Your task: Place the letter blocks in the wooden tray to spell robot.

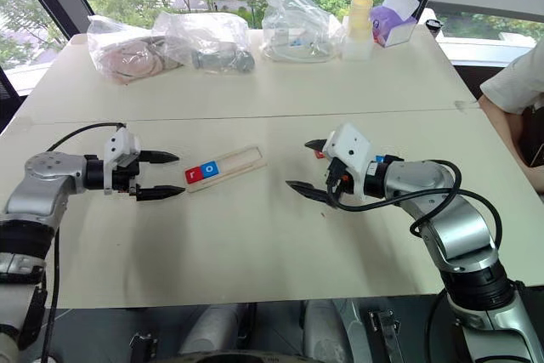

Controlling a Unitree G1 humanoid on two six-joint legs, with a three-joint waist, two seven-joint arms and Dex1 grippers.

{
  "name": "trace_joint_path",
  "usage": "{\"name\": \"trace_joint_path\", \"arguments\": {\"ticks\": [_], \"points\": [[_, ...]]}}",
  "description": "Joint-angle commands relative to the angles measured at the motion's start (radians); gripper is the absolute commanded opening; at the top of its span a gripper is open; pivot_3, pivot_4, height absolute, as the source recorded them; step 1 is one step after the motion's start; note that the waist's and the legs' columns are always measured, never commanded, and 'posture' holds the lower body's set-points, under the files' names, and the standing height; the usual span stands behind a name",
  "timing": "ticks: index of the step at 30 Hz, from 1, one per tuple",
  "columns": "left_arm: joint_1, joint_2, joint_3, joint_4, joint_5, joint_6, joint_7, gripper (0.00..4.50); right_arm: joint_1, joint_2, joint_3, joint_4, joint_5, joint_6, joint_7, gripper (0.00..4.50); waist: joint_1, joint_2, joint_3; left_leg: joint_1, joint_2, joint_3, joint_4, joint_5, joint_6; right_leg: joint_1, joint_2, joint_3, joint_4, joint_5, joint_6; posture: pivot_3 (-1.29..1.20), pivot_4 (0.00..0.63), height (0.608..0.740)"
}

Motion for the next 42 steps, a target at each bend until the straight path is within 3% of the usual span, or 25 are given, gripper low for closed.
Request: {"name": "trace_joint_path", "arguments": {"ticks": [1,27,42], "points": [[-0.043,-0.013,-0.016,0.070,0.042,-0.060,-0.018,4.50,0.011,0.003,-0.010,-0.064,0.015,0.006,-0.023,4.44,-0.001,0.000,0.000,0.000,0.000,0.000,0.000,0.000,0.000,0.000,0.000,0.000,0.001,0.000,0.000,0.00,0.150,0.740],[-0.138,-0.127,-0.059,0.330,0.176,-0.249,0.015,4.50,0.039,-0.006,-0.006,-0.139,0.033,0.065,-0.089,4.44,0.005,0.000,0.000,0.001,-0.001,0.000,0.005,0.000,0.000,0.000,0.000,0.000,0.010,0.000,0.000,0.00,0.150,0.740],[-0.119,-0.155,-0.090,0.353,0.222,-0.298,0.013,4.50,0.049,-0.011,-0.011,-0.153,0.029,0.074,-0.106,4.44,0.007,0.001,-0.002,0.003,-0.002,-0.001,0.007,0.000,0.000,0.003,0.000,0.000,0.011,0.000,0.000,0.00,0.150,0.740]]}}
